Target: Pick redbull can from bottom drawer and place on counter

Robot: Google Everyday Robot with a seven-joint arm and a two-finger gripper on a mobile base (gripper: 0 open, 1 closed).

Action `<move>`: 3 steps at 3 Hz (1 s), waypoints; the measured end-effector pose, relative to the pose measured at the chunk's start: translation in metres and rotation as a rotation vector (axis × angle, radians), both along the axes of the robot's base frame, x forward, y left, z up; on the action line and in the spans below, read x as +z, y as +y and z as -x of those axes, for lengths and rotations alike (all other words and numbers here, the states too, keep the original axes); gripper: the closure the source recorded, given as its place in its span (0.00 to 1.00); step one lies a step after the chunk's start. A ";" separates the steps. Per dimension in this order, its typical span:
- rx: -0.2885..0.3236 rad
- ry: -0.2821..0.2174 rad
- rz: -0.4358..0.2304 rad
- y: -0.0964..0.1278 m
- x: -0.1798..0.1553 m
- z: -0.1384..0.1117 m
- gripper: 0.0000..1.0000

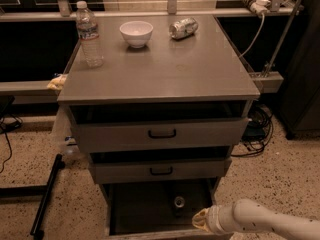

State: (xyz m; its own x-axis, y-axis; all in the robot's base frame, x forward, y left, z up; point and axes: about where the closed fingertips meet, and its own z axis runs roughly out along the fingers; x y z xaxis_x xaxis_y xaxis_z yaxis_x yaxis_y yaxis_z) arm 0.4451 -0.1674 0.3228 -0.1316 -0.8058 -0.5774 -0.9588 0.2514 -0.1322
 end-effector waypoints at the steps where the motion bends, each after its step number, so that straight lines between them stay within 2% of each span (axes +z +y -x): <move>1: 0.037 0.035 -0.055 0.014 -0.047 -0.027 1.00; 2: -0.002 0.009 -0.055 0.001 -0.051 -0.055 1.00; 3: -0.002 0.008 -0.055 0.001 -0.050 -0.055 1.00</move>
Offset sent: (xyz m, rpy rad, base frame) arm 0.0213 0.0119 -0.0397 0.0467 0.0296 0.0308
